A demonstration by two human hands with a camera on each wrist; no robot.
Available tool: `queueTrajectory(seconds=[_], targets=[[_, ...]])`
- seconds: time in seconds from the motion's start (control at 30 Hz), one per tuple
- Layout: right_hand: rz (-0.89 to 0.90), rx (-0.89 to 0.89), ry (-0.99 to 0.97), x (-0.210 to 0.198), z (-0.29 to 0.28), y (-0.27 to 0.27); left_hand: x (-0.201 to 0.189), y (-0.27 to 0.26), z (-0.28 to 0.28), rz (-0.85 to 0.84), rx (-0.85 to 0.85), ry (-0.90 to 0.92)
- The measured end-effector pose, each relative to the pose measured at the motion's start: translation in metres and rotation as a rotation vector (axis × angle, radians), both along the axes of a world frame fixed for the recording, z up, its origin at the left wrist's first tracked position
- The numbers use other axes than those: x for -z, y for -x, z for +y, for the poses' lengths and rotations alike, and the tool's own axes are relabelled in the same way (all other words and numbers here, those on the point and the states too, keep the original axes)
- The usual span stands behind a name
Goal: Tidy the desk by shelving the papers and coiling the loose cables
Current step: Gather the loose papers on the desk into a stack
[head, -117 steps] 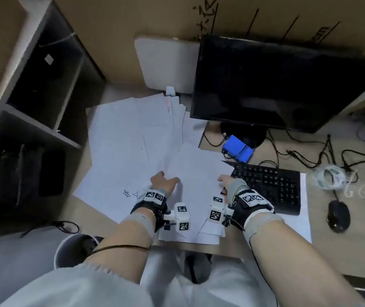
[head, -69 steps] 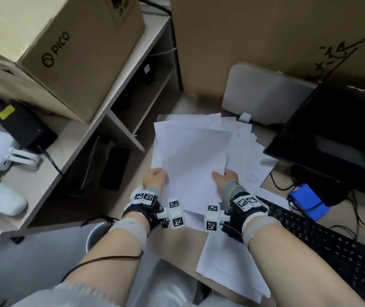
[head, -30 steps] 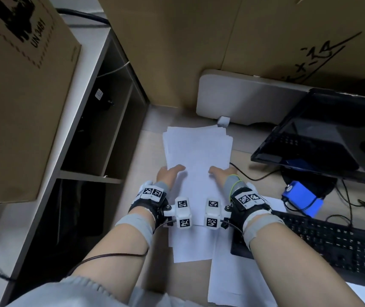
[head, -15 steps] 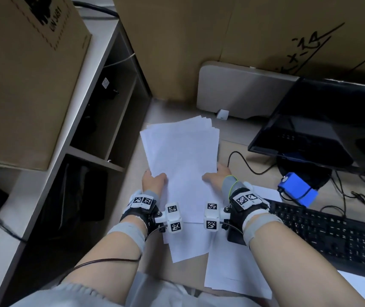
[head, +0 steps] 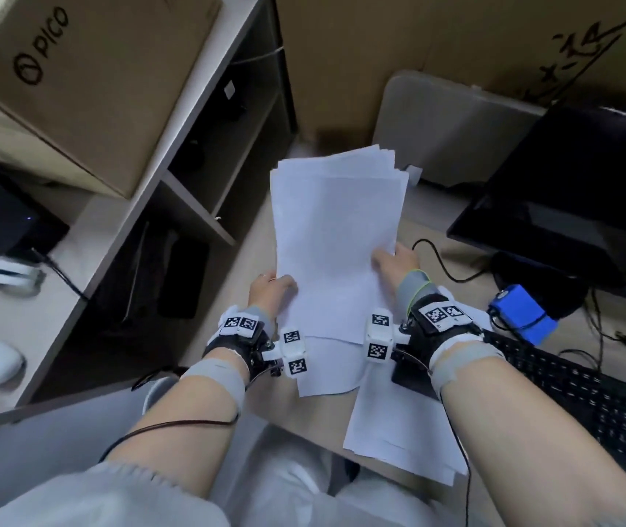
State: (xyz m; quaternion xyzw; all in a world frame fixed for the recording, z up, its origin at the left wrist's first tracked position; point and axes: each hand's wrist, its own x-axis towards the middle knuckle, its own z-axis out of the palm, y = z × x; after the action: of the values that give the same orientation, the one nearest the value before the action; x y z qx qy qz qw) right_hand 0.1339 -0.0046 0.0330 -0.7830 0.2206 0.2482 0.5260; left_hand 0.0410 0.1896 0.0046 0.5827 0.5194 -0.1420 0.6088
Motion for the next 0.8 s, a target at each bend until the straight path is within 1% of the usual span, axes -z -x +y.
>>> queueTrajectory(seconds=[0.13, 0.2, 0.27, 0.33, 0.4, 0.5, 0.57, 0.67, 0.73, 0.8], targets=[[-0.094, -0.046, -0.039, -0.029, 0.011, -0.005, -0.017, -0.008, -0.001, -0.126, -0.021, -0.143], [-0.119, -0.016, -0.04, -0.045, 0.014, -0.007, -0.035, -0.015, -0.003, -0.181, -0.058, -0.182], [-0.175, 0.051, -0.116, -0.066, 0.016, -0.007, -0.063, -0.022, -0.005, -0.281, -0.137, -0.211], [-0.293, 0.077, -0.213, -0.089, 0.017, -0.012, -0.096, -0.031, -0.008, -0.409, -0.157, -0.244], [-0.385, 0.077, -0.266, -0.108, 0.015, -0.017, -0.119, -0.038, -0.011, -0.495, -0.187, -0.249], [-0.448, 0.052, -0.268, -0.128, 0.007, -0.018, -0.139, -0.036, -0.017, -0.48, -0.226, -0.252], [-0.461, 0.014, -0.284, -0.129, 0.002, -0.013, -0.138, -0.03, -0.022, -0.459, -0.18, -0.285], [-0.394, -0.042, -0.341, -0.11, -0.007, 0.001, -0.122, -0.016, -0.023, -0.453, -0.112, -0.323], [-0.307, -0.052, -0.272, -0.096, -0.014, 0.009, -0.112, -0.011, -0.026, -0.429, -0.094, -0.35], [-0.211, -0.042, -0.19, -0.085, -0.019, 0.013, -0.108, -0.011, -0.031, -0.45, -0.062, -0.368]])
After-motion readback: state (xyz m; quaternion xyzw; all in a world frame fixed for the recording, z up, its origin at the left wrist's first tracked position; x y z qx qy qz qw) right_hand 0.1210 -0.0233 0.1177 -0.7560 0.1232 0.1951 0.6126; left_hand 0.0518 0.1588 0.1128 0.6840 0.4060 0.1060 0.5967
